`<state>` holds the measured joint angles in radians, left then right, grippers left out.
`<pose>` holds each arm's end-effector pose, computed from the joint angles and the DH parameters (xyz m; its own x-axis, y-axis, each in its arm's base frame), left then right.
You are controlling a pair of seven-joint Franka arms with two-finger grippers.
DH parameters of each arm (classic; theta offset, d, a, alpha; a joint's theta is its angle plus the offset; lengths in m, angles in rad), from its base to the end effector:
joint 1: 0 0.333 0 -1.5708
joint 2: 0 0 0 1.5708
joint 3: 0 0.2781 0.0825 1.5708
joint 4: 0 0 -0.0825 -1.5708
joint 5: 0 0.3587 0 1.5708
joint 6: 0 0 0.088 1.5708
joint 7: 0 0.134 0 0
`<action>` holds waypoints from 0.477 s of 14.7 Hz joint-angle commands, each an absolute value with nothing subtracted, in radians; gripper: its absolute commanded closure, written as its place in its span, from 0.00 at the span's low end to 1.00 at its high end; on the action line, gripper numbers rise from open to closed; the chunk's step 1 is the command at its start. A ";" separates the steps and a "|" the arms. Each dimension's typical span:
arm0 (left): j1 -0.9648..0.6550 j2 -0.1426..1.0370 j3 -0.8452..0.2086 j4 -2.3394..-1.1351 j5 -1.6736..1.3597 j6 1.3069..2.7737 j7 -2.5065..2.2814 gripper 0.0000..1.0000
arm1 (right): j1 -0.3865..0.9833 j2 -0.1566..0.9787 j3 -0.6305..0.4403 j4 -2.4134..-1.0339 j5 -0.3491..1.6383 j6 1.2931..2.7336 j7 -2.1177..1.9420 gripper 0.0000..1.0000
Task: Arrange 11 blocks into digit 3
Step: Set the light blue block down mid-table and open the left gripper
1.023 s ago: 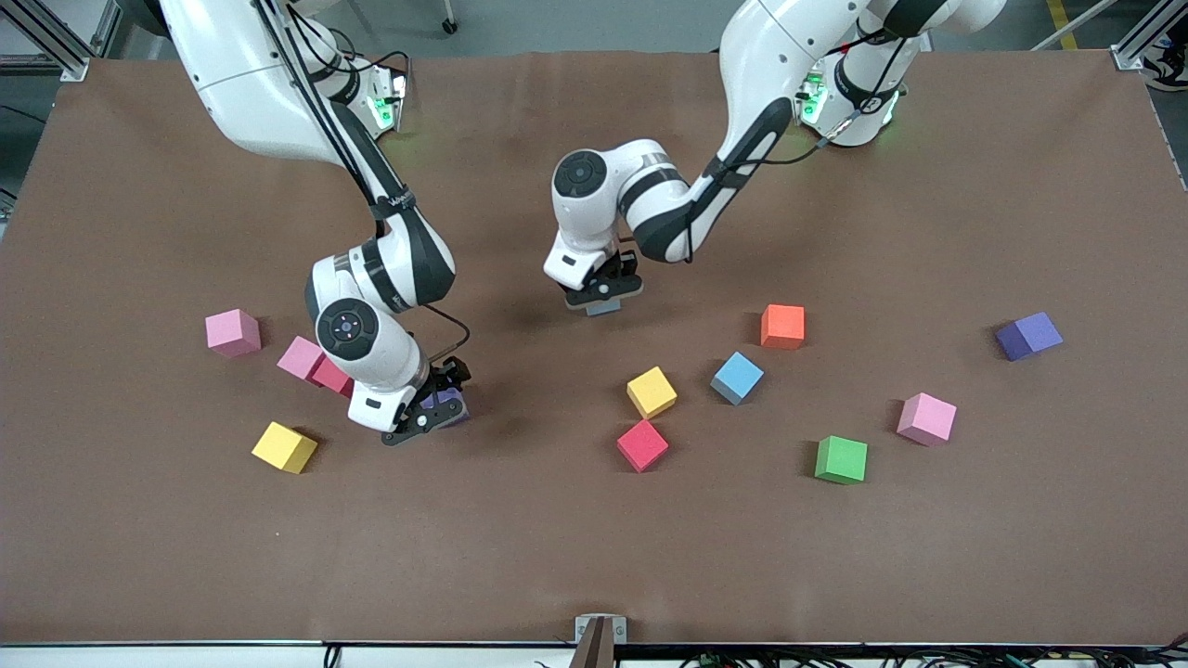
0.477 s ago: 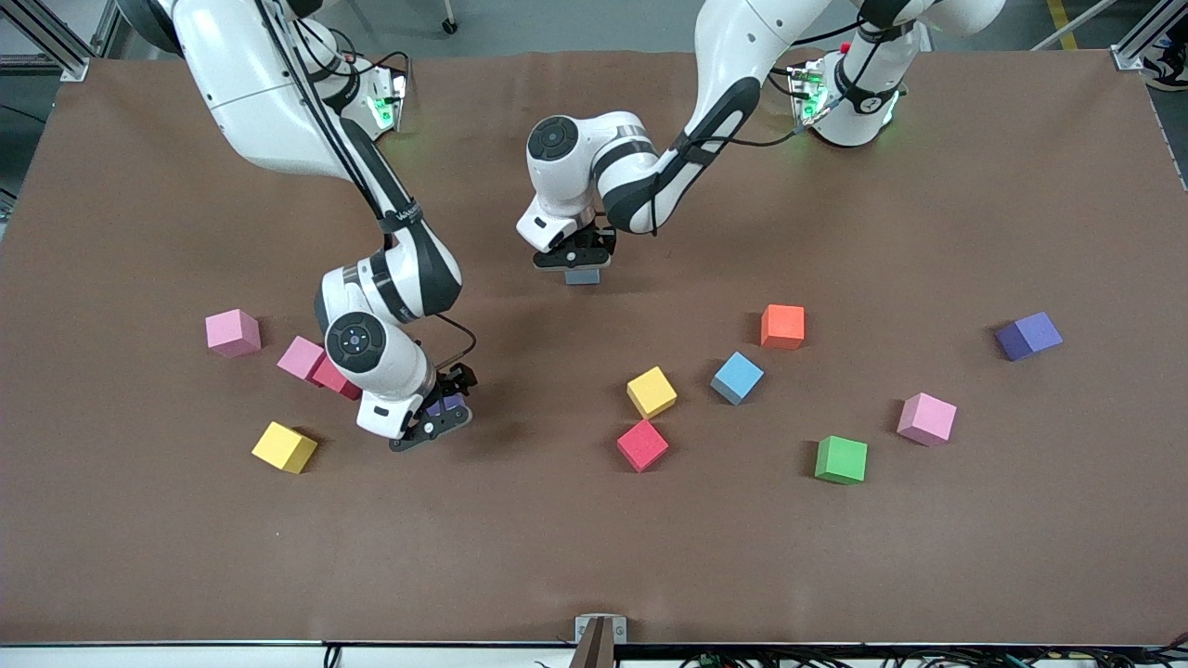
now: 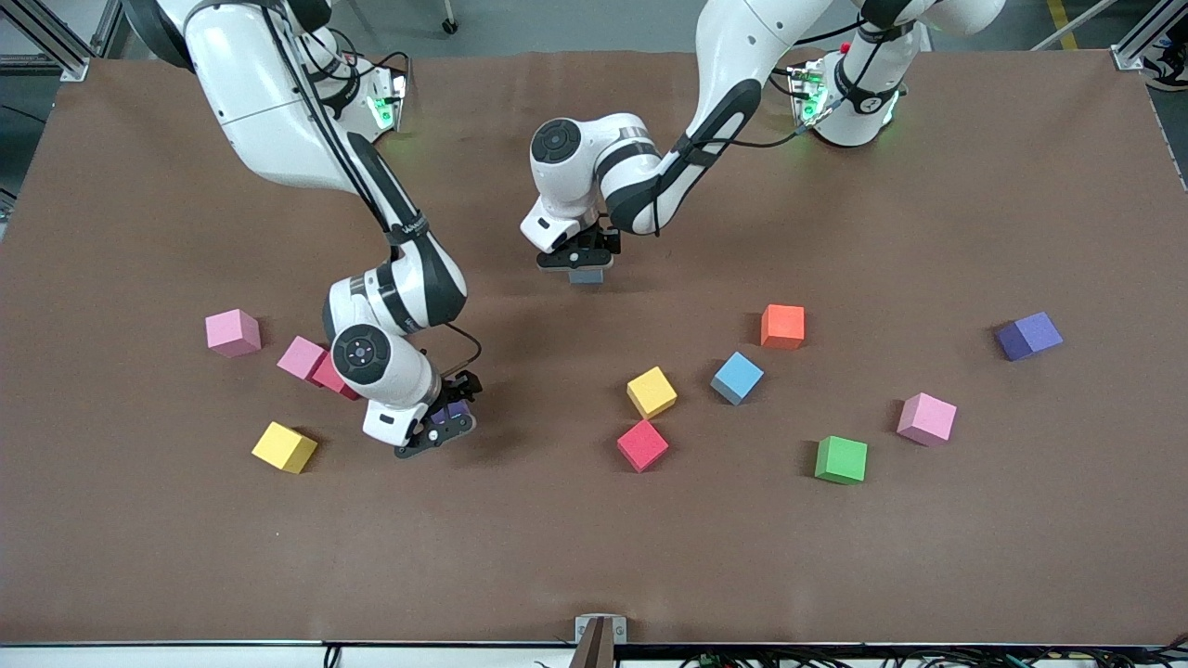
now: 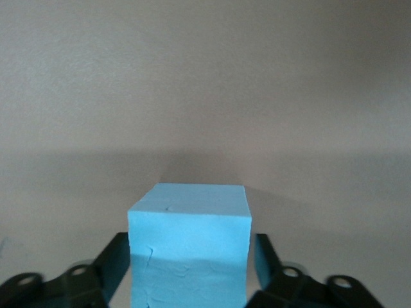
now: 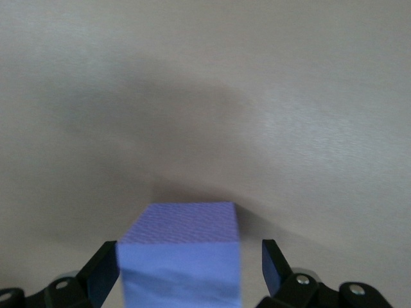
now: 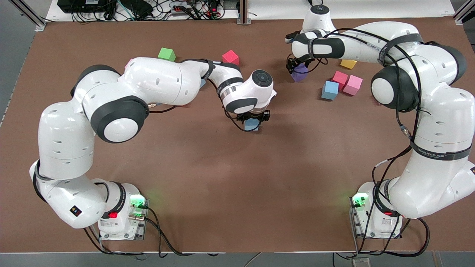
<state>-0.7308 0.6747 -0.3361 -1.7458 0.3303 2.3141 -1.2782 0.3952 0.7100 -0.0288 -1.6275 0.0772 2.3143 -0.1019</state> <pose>0.3152 -0.5308 0.1607 0.9991 0.0416 0.0042 0.0418 -0.9973 -0.0596 0.6001 0.2349 0.1649 0.9119 0.4100 -0.0196 0.4090 -0.9117 -0.0390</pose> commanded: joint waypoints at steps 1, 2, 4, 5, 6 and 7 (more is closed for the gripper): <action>-0.726 0.577 -0.344 -1.784 0.348 2.289 -1.331 0.00 | 0.368 0.712 -0.021 -1.618 0.090 2.304 -0.165 0.50; -0.724 0.542 -0.353 -1.786 0.347 2.245 -1.333 0.00 | 0.359 0.712 -0.021 -1.618 0.089 2.306 -0.173 0.59; -0.704 0.470 -0.354 -1.786 0.331 2.181 -1.335 0.00 | 0.339 0.709 -0.020 -1.617 0.095 2.306 -0.169 0.75; -0.675 0.441 -0.354 -1.786 0.313 2.172 -1.333 0.00 | 0.348 0.695 -0.020 -1.617 0.095 2.303 -0.158 0.78; -0.637 0.425 -0.354 -1.781 0.298 2.171 -1.327 0.00 | 0.356 0.683 -0.020 -1.617 0.097 2.301 -0.149 0.80; -0.593 0.422 -0.354 -1.758 0.282 2.171 -1.327 0.00 | 0.356 0.672 -0.020 -1.615 0.097 2.299 -0.129 0.80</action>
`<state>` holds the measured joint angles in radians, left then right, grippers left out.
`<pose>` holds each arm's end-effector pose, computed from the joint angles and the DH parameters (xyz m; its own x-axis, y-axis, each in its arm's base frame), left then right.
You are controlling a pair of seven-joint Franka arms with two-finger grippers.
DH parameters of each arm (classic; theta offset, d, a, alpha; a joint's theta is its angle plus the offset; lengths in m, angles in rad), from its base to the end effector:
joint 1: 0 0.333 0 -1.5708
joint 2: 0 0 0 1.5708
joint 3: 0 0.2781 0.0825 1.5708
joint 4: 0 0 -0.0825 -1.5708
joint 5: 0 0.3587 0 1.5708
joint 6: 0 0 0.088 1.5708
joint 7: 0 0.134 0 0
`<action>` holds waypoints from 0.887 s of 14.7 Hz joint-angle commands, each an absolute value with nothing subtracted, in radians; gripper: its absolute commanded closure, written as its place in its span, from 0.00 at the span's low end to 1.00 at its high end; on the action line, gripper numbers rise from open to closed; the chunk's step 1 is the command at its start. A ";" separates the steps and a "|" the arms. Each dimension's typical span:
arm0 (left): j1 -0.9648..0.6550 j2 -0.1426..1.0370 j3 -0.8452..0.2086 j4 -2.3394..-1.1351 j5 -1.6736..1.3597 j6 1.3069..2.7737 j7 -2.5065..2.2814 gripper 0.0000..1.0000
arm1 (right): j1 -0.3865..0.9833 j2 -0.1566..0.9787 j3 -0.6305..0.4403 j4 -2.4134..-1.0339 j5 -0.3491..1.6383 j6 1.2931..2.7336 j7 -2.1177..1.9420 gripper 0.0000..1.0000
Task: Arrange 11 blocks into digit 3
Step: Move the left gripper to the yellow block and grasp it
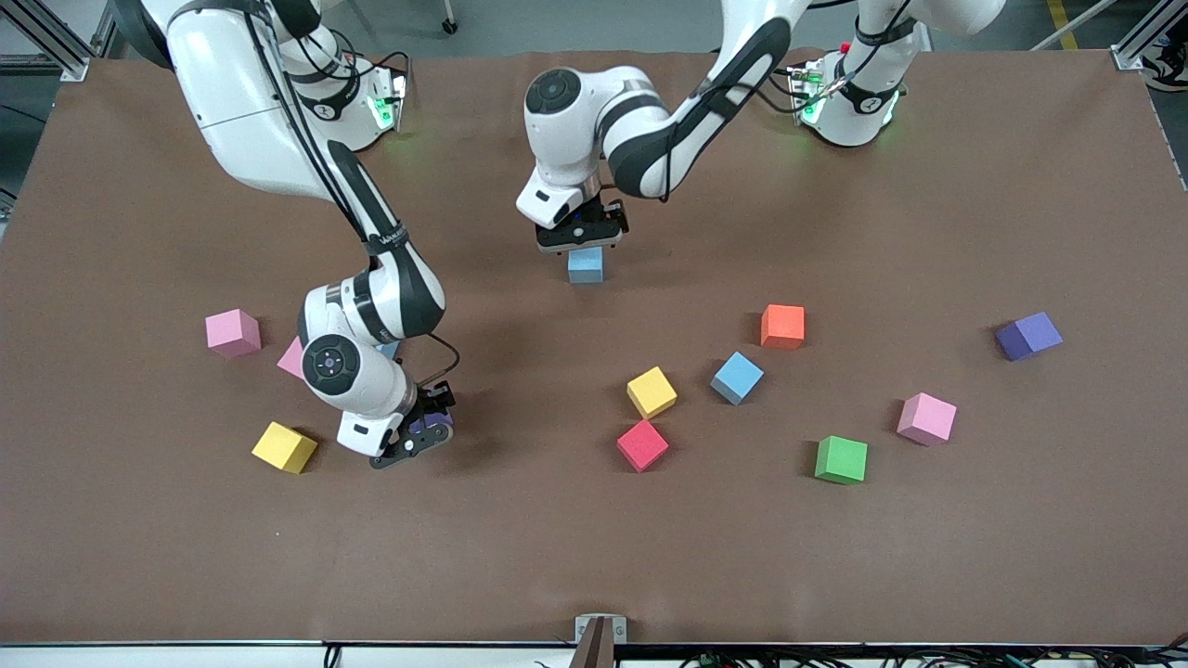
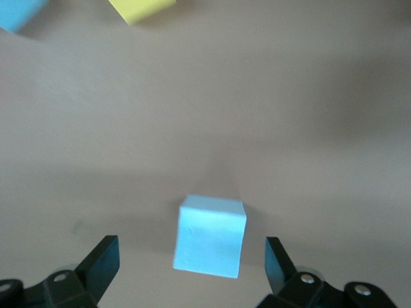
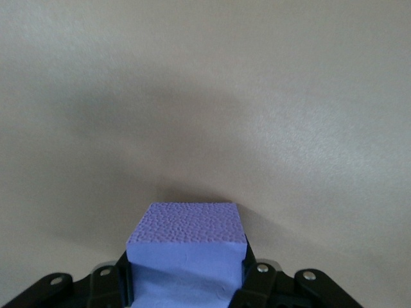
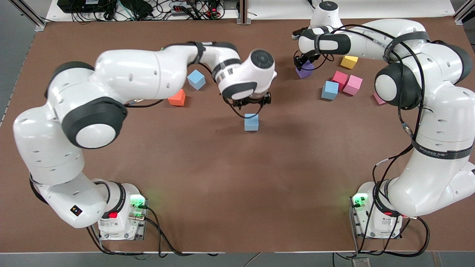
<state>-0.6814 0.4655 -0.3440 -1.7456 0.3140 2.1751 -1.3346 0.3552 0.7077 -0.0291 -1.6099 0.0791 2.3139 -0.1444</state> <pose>0.3488 -0.5149 0.2742 0.9820 0.1601 0.1003 0.1640 -0.9859 -0.0323 0.6146 0.2127 0.1734 0.9115 0.4112 0.0016 0.4110 -0.9108 -0.0393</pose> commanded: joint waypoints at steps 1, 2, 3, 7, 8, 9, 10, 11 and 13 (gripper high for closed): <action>-0.554 0.428 -0.354 -1.734 0.273 2.171 -1.319 0.00 | 0.353 0.661 -0.023 -1.615 0.095 2.292 -0.114 0.80; -0.502 0.440 -0.354 -1.706 0.255 2.171 -1.322 0.00 | 0.351 0.657 -0.026 -1.614 0.092 2.278 -0.110 0.80; -0.455 0.460 -0.353 -1.683 0.239 2.172 -1.316 0.00 | 0.345 0.647 -0.029 -1.614 0.092 2.269 -0.110 0.80; -0.364 0.633 -0.348 -1.490 0.238 2.175 -1.312 0.00 | 0.337 0.641 -0.048 -1.606 0.083 2.267 -0.107 0.80; -0.365 0.678 -0.348 -1.459 0.242 2.175 -1.309 0.00 | 0.337 0.641 -0.049 -1.606 0.083 2.267 -0.107 0.80; -0.367 0.710 -0.347 -1.435 0.242 2.181 -1.305 0.00 | 0.334 0.641 -0.049 -1.605 0.084 2.267 -0.107 0.80; -0.365 0.745 -0.347 -1.415 0.241 2.192 -1.302 0.00 | 0.334 0.641 -0.049 -1.602 0.083 2.266 -0.107 0.80; -0.365 0.771 -0.345 -1.402 0.242 2.204 -1.283 0.00 | 0.334 0.641 -0.049 -1.600 0.083 2.264 -0.107 0.81; -0.362 0.801 -0.344 -1.401 0.241 2.223 -1.243 0.00 | 0.334 0.641 -0.051 -1.594 0.080 2.235 -0.109 0.82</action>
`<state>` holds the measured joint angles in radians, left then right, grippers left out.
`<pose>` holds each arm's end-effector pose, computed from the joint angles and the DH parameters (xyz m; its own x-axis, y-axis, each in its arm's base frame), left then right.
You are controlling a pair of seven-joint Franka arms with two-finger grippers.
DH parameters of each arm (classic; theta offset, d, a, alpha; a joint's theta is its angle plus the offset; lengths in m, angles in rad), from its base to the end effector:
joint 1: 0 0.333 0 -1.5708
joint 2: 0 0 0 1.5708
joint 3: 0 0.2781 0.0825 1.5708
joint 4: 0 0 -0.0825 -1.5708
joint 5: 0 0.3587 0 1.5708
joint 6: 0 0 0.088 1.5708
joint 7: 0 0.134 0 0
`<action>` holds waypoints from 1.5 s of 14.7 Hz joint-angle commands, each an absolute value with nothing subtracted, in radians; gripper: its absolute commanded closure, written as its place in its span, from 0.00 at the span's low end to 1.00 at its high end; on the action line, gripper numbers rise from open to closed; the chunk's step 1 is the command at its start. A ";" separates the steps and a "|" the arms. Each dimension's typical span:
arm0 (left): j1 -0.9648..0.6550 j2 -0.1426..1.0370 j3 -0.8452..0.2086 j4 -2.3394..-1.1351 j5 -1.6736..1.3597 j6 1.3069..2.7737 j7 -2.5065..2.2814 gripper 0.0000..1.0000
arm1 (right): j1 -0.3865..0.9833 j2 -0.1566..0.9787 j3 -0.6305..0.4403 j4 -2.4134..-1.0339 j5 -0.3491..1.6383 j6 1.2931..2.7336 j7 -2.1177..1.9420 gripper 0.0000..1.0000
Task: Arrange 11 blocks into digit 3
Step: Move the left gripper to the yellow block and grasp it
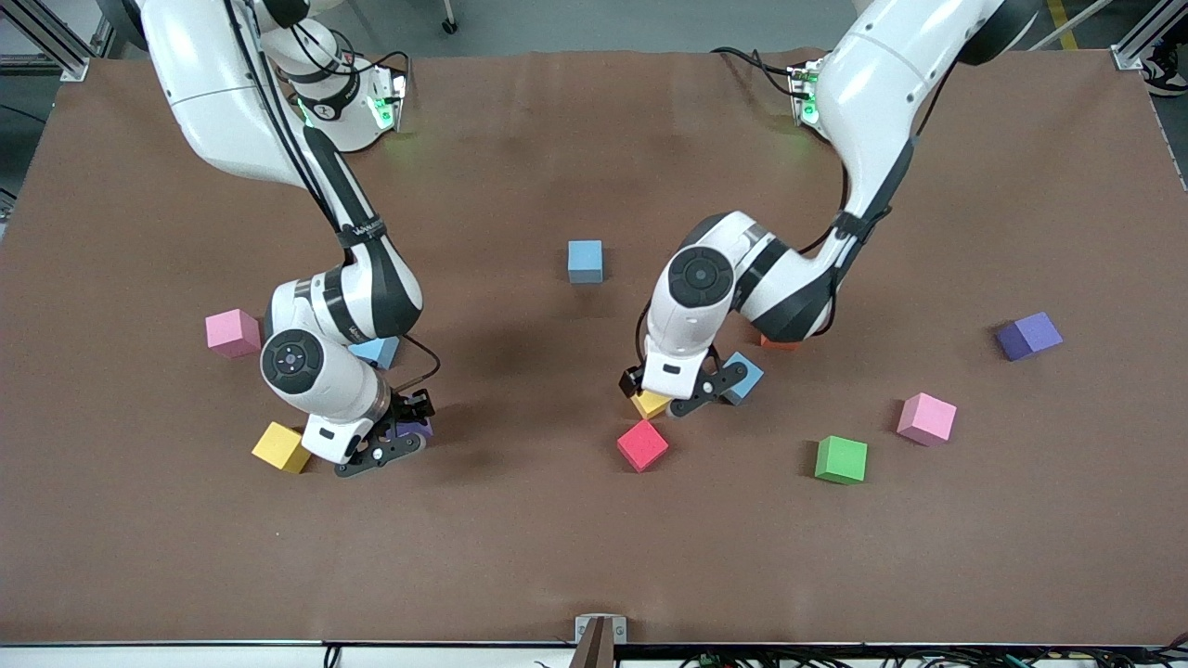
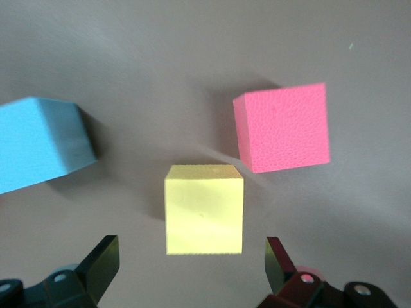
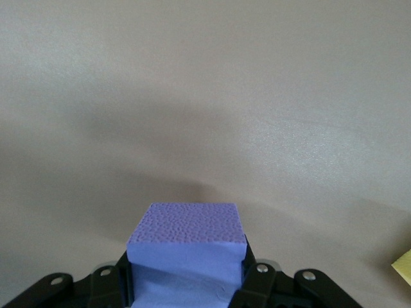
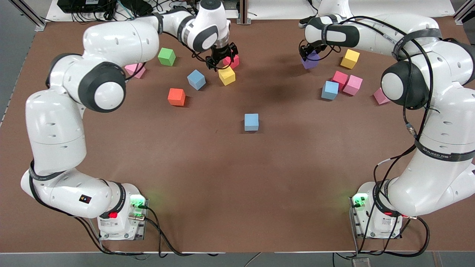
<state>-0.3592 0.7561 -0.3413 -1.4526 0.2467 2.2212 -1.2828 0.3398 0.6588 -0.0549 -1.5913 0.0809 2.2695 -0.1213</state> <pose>0.5509 -0.4030 0.2200 0.8622 0.5065 -0.0094 0.5060 -0.8600 0.0656 0.6286 0.1915 0.2095 0.9334 0.3581 0.0236 0.3586 -0.9331 -0.0267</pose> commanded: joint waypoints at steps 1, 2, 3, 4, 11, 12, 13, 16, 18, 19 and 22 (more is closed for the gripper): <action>-0.364 0.811 -0.342 -1.399 0.236 2.238 -1.239 0.00 | 0.336 0.641 -0.060 -1.585 0.078 2.221 -0.109 0.82; -0.364 0.819 -0.344 -1.401 0.235 2.256 -1.241 0.00 | 0.334 0.643 -0.067 -1.577 0.080 2.211 -0.107 0.83; -0.364 0.830 -0.342 -1.401 0.235 2.269 -1.243 0.00 | 0.333 0.644 -0.069 -1.568 0.087 2.206 -0.100 0.86; -0.364 0.834 -0.342 -1.402 0.235 2.270 -1.241 0.00 | 0.331 0.646 -0.068 -1.559 0.090 2.206 -0.053 0.86; -0.364 0.868 -0.342 -1.404 0.241 2.286 -1.252 0.22 | 0.344 0.647 -0.066 -1.557 0.095 2.146 0.182 0.86; -0.361 0.864 -0.341 -1.405 0.242 2.287 -1.255 0.30 | 0.347 0.646 -0.064 -1.557 0.097 2.131 0.240 0.86; -0.351 0.856 -0.339 -1.416 0.244 2.286 -1.265 0.42 | 0.350 0.646 -0.060 -1.559 0.097 2.117 0.305 0.86; -0.307 0.789 -0.348 -1.492 0.241 2.283 -1.365 0.69 | 0.376 0.626 -0.058 -1.572 0.100 2.091 0.481 0.86; -0.304 0.715 -0.348 -1.557 0.235 2.276 -1.489 0.73 | 0.417 0.586 -0.060 -1.604 0.101 2.089 0.593 0.86; -0.290 0.672 -0.351 -1.595 0.223 2.276 -1.550 0.73 | 0.431 0.556 -0.058 -1.632 0.101 2.091 0.679 0.86; -0.230 0.516 -0.396 -1.791 0.137 2.284 -1.691 0.71 | 0.465 0.459 -0.057 -1.762 0.162 2.112 0.886 0.86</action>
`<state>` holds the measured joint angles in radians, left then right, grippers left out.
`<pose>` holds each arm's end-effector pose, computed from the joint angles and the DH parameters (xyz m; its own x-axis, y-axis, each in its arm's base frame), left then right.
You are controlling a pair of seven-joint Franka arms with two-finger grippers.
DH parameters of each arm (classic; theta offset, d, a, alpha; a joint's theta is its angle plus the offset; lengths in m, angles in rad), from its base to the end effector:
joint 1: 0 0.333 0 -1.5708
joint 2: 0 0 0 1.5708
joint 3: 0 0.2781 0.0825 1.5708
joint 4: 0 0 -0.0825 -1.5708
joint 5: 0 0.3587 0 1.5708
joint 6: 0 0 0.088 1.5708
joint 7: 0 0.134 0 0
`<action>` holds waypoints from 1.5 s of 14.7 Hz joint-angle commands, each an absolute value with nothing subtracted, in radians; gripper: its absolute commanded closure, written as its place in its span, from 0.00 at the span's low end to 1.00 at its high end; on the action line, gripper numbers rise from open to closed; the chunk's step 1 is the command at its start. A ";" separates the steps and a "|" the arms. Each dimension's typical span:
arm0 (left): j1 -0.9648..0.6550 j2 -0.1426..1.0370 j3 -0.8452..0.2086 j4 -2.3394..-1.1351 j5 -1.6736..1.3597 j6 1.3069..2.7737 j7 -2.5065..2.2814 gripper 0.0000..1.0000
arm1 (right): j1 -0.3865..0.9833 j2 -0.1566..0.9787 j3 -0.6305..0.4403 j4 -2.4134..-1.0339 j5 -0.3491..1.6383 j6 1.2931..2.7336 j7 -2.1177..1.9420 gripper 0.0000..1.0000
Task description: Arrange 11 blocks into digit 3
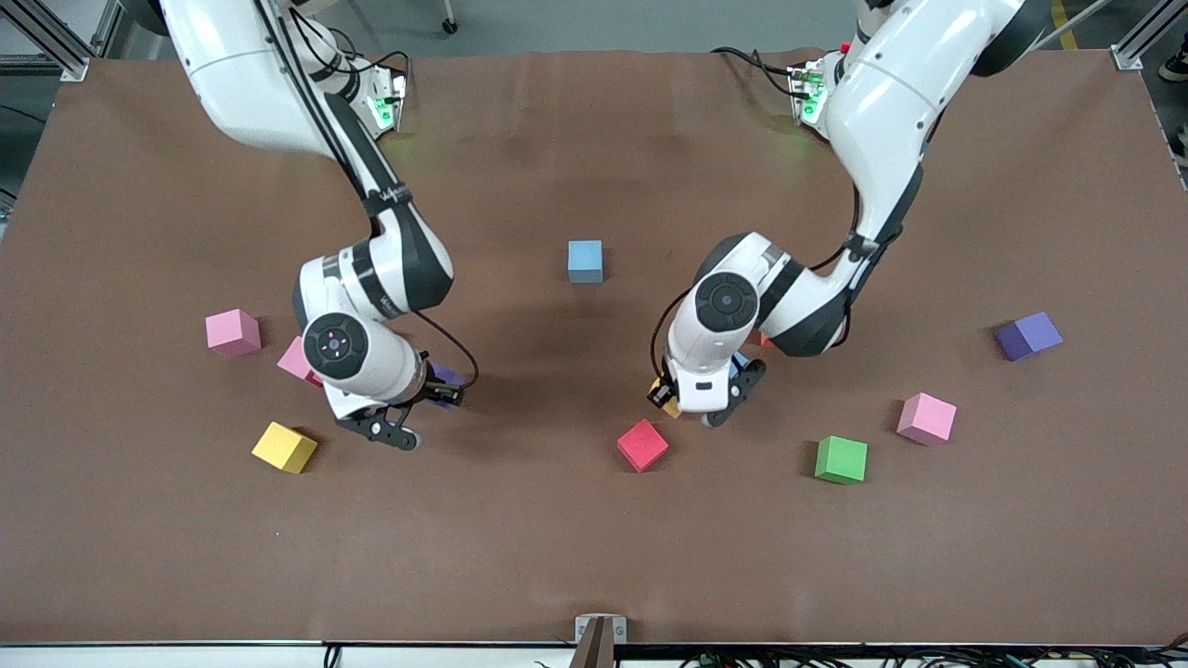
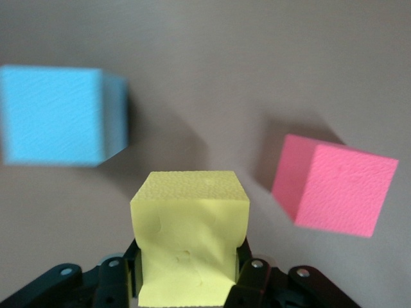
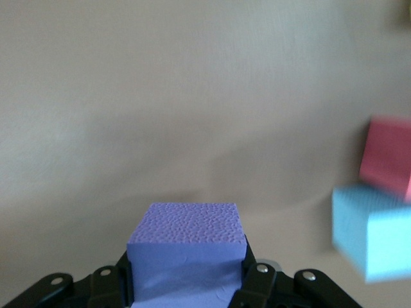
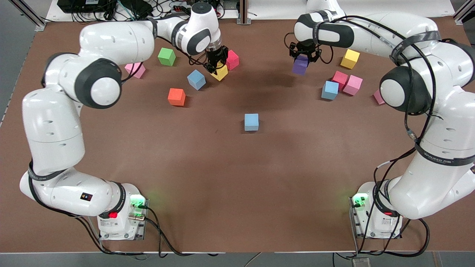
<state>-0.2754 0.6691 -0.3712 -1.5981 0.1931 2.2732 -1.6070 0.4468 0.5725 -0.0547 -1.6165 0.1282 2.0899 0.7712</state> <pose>0.5452 -0.3702 0.2235 0.6067 0.7913 -0.0754 0.7949 -0.6042 0.0550 0.5820 0.2537 0.2400 0.8970 -0.4244 -0.1236 -0.4259 -0.9047 0.0158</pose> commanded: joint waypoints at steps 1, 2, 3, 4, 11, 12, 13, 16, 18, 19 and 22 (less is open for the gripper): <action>-0.224 0.473 -0.403 -1.845 0.097 2.287 -1.754 0.71 | 0.477 0.424 -0.057 -1.816 0.166 2.126 0.963 0.86; -0.225 0.444 -0.403 -1.883 0.065 2.296 -1.803 0.71 | 0.491 0.391 -0.057 -1.863 0.167 2.141 1.026 0.86; -0.227 0.419 -0.405 -1.922 0.026 2.321 -1.862 0.71 | 0.500 0.364 -0.057 -1.905 0.169 2.158 1.088 0.86; -0.230 0.401 -0.410 -1.960 -0.006 2.354 -1.932 0.71 | 0.515 0.335 -0.057 -1.949 0.170 2.183 1.164 0.86; -0.334 0.425 -0.440 -2.105 -0.008 2.574 -2.296 0.71 | 0.665 0.296 -0.057 -2.178 0.187 2.461 1.751 0.85; -0.357 0.434 -0.439 -2.103 -0.002 2.577 -2.337 0.70 | 0.693 0.299 -0.057 -2.204 0.187 2.500 1.825 0.85; -0.376 0.442 -0.439 -2.100 -0.002 2.577 -2.350 0.70 | 0.715 0.299 -0.057 -2.210 0.187 2.516 1.882 0.85; -0.423 0.456 -0.437 -2.105 -0.002 2.577 -2.399 0.70 | 0.774 0.307 -0.060 -2.217 0.190 2.523 2.017 0.85; -0.471 0.472 -0.431 -2.105 0.000 2.577 -2.451 0.71 | 0.804 0.321 -0.060 -2.218 0.190 2.522 2.089 0.85; -0.482 0.477 -0.430 -2.105 0.002 2.577 -2.463 0.70 | 0.819 0.328 -0.060 -2.218 0.190 2.522 2.111 0.85; -0.479 0.477 -0.428 -2.100 0.012 2.579 -2.467 0.71 | 0.850 0.354 -0.060 -2.220 0.190 2.523 2.154 0.85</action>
<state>-0.4778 0.4828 -0.4381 -2.0972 0.0089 2.5644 -2.4573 0.8231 0.3477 -0.0496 -2.1987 0.1746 2.5068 2.1167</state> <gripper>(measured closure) 0.449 0.410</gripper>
